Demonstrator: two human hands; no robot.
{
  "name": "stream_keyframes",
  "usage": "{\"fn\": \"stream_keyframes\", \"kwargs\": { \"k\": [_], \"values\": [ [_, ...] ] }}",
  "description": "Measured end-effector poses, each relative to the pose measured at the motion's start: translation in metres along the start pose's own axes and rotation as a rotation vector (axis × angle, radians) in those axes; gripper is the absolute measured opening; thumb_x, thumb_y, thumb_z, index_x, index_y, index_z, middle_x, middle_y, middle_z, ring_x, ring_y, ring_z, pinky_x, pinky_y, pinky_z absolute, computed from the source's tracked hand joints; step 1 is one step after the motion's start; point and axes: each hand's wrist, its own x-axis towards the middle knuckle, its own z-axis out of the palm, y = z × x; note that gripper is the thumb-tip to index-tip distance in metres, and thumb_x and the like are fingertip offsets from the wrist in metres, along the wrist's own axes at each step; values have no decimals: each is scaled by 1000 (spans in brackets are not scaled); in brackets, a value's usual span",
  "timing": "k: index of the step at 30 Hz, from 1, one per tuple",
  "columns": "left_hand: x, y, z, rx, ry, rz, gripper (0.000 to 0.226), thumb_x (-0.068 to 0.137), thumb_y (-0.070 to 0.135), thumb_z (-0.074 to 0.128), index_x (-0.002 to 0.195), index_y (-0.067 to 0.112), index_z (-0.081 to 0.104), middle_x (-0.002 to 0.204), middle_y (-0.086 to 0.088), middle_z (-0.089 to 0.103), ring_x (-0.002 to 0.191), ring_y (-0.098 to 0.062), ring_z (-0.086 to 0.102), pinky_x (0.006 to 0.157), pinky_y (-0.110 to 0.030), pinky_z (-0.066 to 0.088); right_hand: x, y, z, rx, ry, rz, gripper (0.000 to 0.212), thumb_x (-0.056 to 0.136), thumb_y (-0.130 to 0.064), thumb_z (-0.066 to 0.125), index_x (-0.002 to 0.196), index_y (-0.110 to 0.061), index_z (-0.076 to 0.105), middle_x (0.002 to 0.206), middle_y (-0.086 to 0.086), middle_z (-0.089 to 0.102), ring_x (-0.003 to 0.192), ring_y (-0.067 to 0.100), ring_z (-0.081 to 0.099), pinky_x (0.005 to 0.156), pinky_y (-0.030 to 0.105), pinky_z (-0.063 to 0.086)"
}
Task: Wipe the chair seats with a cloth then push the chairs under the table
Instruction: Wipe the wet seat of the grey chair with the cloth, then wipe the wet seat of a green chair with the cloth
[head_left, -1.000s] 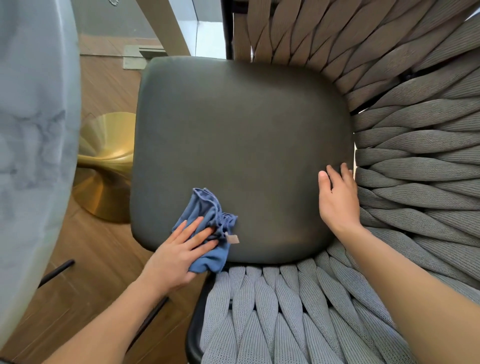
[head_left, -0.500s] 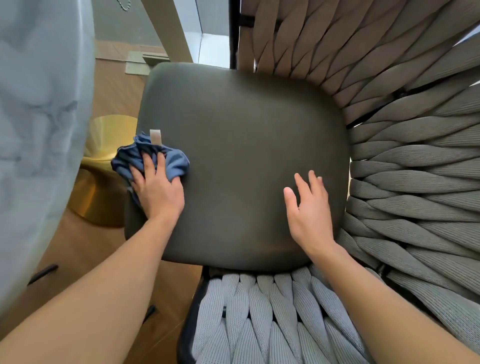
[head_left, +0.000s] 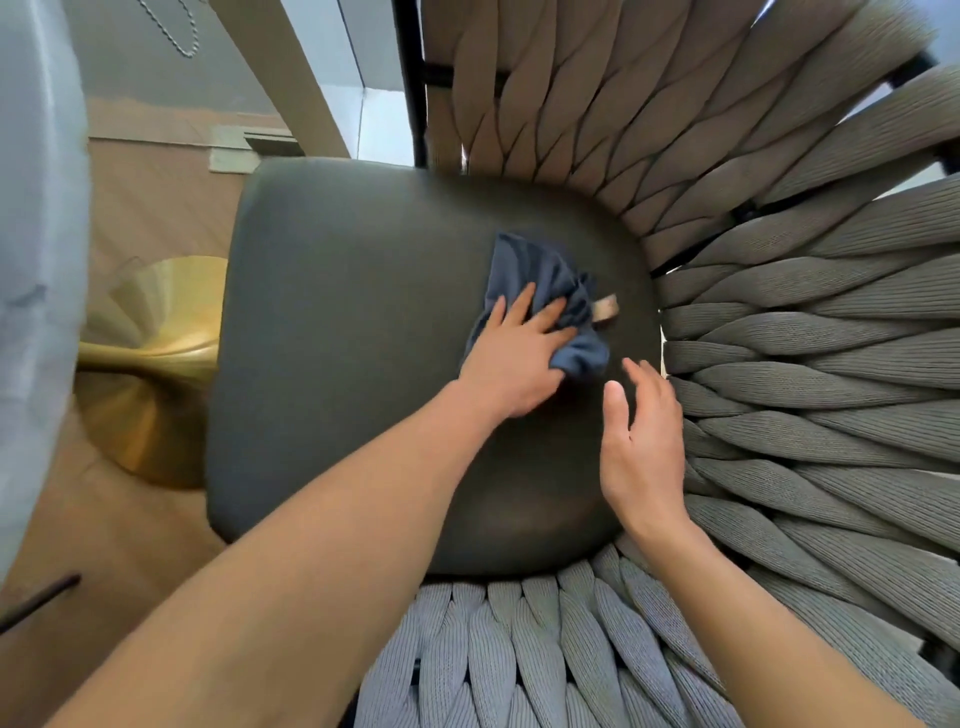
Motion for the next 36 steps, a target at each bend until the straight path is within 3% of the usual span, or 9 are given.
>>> {"fn": "stream_keyframes", "kwargs": {
  "k": [3,6,8,11,15,19,24,30,36],
  "values": [
    [-66,-5,19,-192,-53,-23,46,93,30,45,138,28,50,157,6,32,149,-22,11,121,-42,11,-9,-6,-8,9,-36,-13,54,95,-43,34,133,-10,53,140,6,51,135,17,40,115,33,27],
    [-143,-18,21,-518,-119,-264,30,93,25,43,116,21,63,134,0,57,136,-20,38,106,-38,37,-24,-22,-13,3,-180,-74,48,96,-41,36,124,-11,60,130,4,58,128,18,47,107,27,31],
    [-188,-27,14,-727,-166,-438,24,94,24,43,99,22,66,118,-1,65,116,-21,54,95,-36,42,-38,-39,-13,-21,-325,-103,36,100,-35,41,119,-13,62,124,2,61,122,18,51,99,23,33],
    [-248,-39,2,-1024,-124,-541,24,88,27,46,93,26,70,100,9,68,95,-8,58,89,-29,43,-72,-73,-4,-102,-551,-144,37,100,-35,42,127,-16,58,127,-2,60,121,14,52,98,22,34],
    [-318,-43,-13,-1409,47,-720,19,94,20,52,85,16,69,79,2,71,81,-12,64,83,-33,49,-120,-122,15,-161,-773,-251,38,100,-38,42,131,-19,56,129,-6,58,119,10,51,95,22,34],
    [-400,-33,-20,-1640,163,-862,25,101,17,44,96,12,68,90,-8,71,86,-20,66,75,-30,52,-170,-169,27,-205,-854,-323,39,98,-39,45,130,-20,57,130,-1,61,119,16,54,96,26,38],
    [-499,-30,-14,-1743,283,-975,23,101,22,44,101,16,66,101,-8,72,90,-18,68,81,-32,52,-241,-204,39,-299,-952,-398,40,98,-40,47,129,-19,58,130,1,62,118,18,57,98,31,44],
    [-599,-49,8,-1881,552,-1115,27,100,25,47,100,9,68,108,-18,71,101,-30,66,90,-40,50,-322,-242,72,-346,-962,-479,42,99,-44,45,131,-19,56,129,4,63,115,19,59,95,31,46],
    [-672,-64,28,-2028,787,-1236,26,97,32,51,96,13,69,101,-12,72,98,-26,66,92,-39,49,-401,-273,120,-423,-1116,-592,44,98,-45,43,131,-18,55,129,6,63,116,20,59,95,31,46]
  ]
}}
